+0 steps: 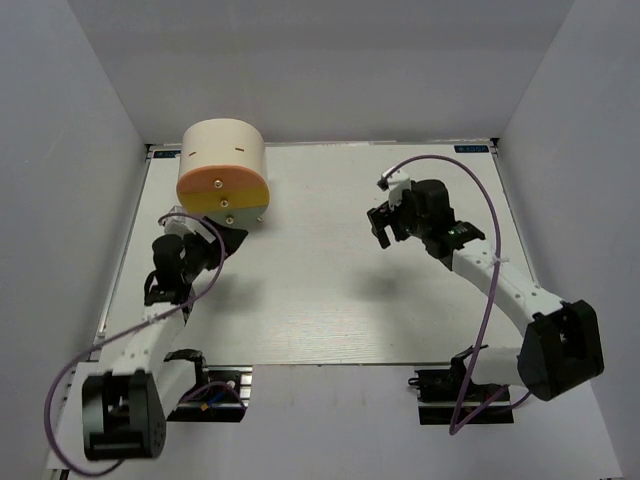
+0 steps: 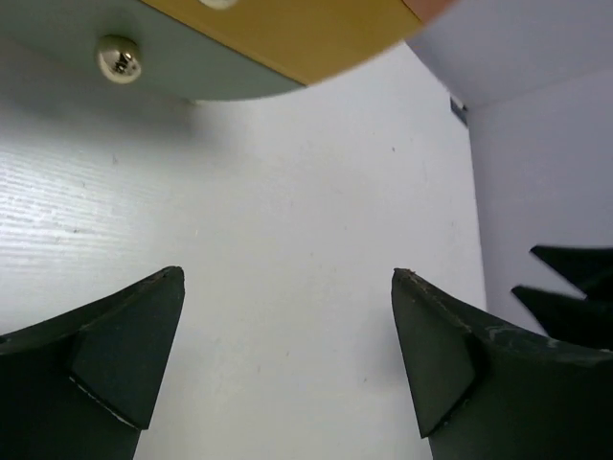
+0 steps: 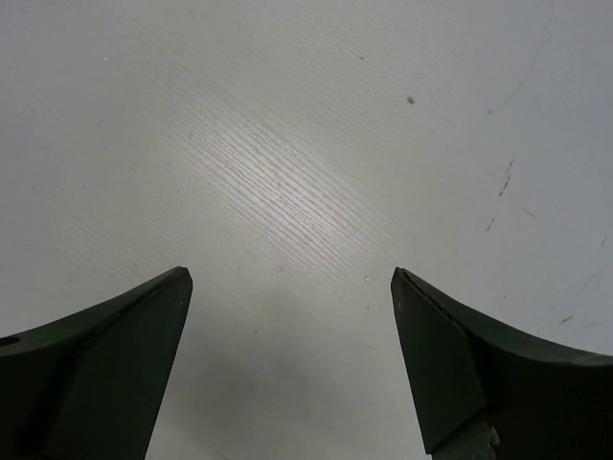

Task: Sort the stationery into containers
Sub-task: Reset both arms

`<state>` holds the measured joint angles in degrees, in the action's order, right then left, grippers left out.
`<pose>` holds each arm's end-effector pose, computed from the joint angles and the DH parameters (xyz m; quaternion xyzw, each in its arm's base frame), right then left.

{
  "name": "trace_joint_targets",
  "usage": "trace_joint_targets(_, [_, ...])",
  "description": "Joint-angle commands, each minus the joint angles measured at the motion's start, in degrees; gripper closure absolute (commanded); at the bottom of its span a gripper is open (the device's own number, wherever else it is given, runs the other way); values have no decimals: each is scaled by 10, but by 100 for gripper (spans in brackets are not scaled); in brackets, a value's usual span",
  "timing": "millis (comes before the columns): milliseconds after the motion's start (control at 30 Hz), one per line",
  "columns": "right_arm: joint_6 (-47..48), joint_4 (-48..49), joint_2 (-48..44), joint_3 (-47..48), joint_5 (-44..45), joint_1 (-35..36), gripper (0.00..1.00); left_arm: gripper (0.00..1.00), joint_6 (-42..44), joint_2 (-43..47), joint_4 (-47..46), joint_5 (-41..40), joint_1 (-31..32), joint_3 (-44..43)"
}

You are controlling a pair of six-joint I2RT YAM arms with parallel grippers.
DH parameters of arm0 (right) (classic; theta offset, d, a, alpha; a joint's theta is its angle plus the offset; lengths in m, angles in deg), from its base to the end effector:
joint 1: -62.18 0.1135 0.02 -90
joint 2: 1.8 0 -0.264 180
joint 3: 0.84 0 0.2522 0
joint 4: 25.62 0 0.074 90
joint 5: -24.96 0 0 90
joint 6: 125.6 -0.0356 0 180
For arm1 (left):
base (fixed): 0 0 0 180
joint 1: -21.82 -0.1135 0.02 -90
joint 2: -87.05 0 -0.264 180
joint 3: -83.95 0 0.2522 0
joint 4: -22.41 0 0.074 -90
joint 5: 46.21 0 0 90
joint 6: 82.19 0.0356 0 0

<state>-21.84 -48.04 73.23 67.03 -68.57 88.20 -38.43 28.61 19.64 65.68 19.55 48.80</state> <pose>0.2662 0.1324 0.2830 -0.3084 0.8070 0.0802 0.4972 0.2141 -0.0048 0.2012 -0.2328 0.7800 -0.3541 0.4604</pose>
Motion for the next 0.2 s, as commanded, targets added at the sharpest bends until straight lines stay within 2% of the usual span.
trace_joint_targets(0, [-38, -15, -46, -6, 5, -7, 10, 1, 105, 96, 197, 18, 6, -19])
trace_joint_targets(167, [-38, -8, -89, -37, 23, -13, 10, 1, 168, 177, 309, 12, 6, -70])
